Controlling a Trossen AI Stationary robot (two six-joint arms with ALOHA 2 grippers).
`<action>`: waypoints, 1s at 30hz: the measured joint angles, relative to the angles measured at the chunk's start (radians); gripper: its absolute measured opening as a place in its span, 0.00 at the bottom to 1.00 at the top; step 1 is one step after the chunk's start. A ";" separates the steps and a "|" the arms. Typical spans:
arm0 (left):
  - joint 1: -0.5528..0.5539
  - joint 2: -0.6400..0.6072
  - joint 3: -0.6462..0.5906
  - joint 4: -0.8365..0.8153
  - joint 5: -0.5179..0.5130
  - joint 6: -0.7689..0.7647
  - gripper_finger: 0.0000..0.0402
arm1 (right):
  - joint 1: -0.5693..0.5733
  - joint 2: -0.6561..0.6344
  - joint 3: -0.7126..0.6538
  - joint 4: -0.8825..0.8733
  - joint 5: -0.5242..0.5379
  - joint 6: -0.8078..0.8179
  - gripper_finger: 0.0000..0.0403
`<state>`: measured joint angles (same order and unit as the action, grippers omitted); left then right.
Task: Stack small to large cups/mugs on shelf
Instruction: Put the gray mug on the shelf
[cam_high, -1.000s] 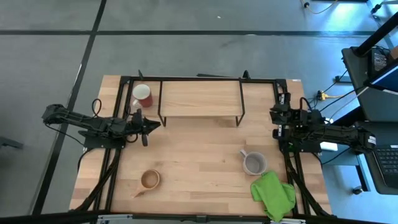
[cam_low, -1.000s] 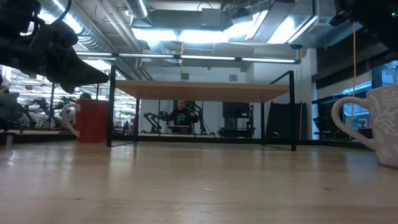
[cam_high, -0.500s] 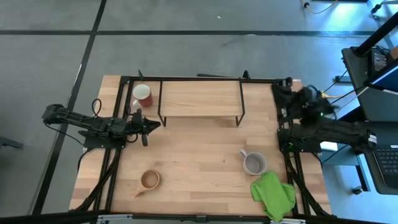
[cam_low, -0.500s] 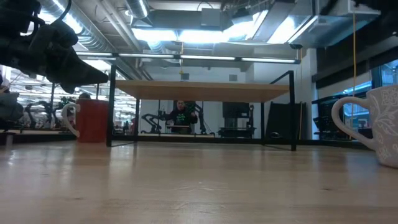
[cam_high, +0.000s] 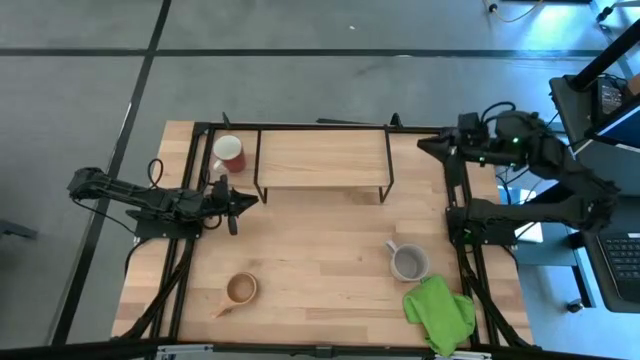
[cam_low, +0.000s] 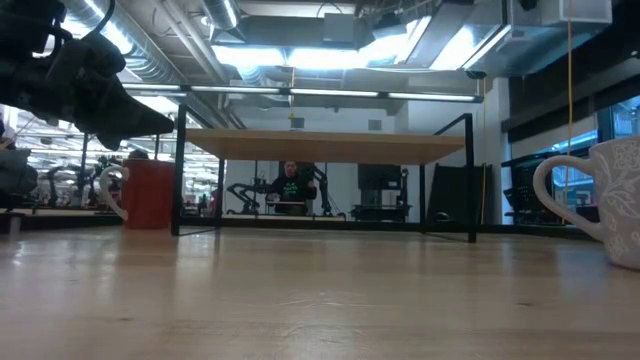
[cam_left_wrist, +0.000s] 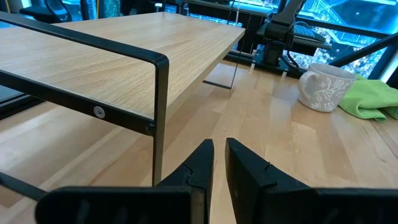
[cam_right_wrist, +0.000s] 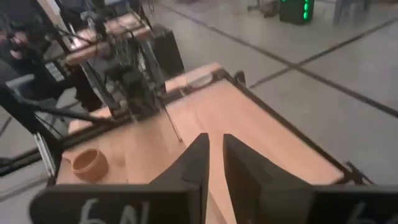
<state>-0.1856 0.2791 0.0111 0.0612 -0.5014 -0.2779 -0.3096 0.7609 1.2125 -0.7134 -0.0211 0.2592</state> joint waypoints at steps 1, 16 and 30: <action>0.000 0.000 0.000 0.000 0.000 0.000 0.09 | 0.000 0.005 0.018 0.005 0.000 0.002 0.12; 0.000 0.000 0.000 0.000 0.000 0.000 0.09 | 0.000 0.005 0.094 0.193 0.044 0.105 0.12; 0.000 0.000 0.000 0.000 0.000 0.000 0.09 | 0.001 0.024 0.080 0.260 -0.042 0.262 0.12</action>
<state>-0.1856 0.2792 0.0111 0.0610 -0.5013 -0.2779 -0.3088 0.7850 1.2926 -0.4531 -0.0634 0.5216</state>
